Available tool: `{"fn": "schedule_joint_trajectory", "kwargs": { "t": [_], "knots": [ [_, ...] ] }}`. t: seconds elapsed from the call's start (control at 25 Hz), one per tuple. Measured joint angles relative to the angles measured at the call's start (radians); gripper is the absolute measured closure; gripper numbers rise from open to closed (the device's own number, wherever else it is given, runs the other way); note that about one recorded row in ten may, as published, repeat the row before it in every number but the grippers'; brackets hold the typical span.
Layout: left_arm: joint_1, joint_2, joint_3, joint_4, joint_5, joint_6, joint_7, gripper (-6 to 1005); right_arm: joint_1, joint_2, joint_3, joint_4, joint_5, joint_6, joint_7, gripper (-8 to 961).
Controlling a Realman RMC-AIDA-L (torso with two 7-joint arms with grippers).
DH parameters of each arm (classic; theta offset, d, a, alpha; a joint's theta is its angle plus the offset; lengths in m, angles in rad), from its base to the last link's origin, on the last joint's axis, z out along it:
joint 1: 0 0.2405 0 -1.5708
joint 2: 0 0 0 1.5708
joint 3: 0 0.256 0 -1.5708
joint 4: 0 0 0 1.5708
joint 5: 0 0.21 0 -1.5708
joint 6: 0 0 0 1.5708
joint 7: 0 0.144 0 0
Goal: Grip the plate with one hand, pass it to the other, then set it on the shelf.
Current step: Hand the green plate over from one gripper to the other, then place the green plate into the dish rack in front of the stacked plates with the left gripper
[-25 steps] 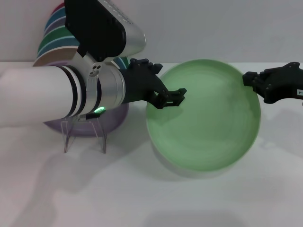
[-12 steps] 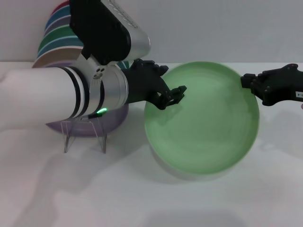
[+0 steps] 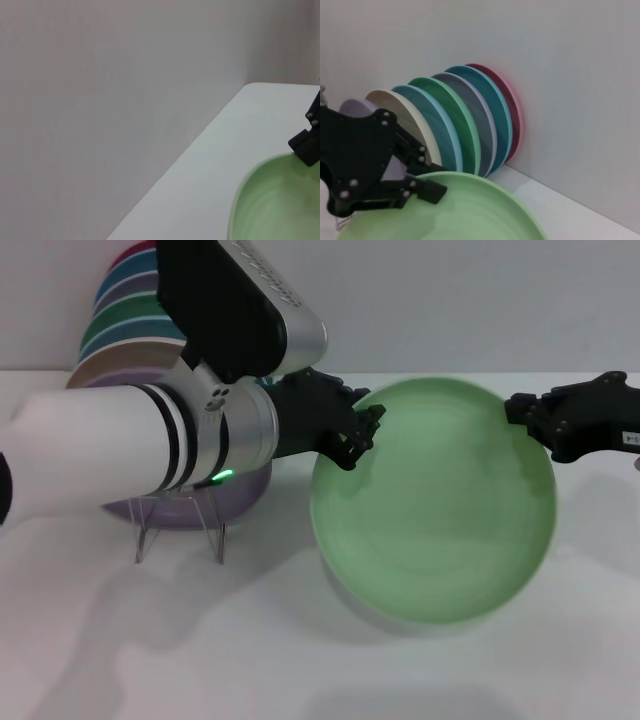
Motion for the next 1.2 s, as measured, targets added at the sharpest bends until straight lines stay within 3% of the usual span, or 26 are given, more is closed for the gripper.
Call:
{"fn": "schedule_joint_trajectory", "kwargs": {
  "t": [0.44,0.68,0.84,1.0,1.12,1.2],
  "knots": [
    [0.004,0.001,0.059,0.016,-0.004,0.098,0.047,962,-0.014,-0.003,0.012,-0.027,0.083,-0.001,-0.007,837],
    [0.02,0.001,0.063,-0.016,-0.007,0.115,0.064,952,-0.031,-0.001,0.073,-0.091,0.151,-0.005,-0.026,817],
    [0.043,0.0,0.072,-0.041,-0.006,0.139,0.105,946,-0.071,0.0,0.173,-0.131,0.274,0.004,-0.066,673],
    [0.087,0.003,0.11,-0.073,-0.007,0.25,0.184,940,-0.101,0.002,0.317,-0.227,0.435,0.059,-0.152,521],
    [0.157,0.006,0.178,-0.113,-0.005,0.431,0.313,935,-0.096,0.001,0.438,-0.35,0.544,0.138,-0.218,400],
    [0.206,0.007,0.25,-0.137,-0.001,0.593,0.415,932,-0.08,-0.001,0.501,-0.422,0.582,0.19,-0.251,377]
  ]
}}
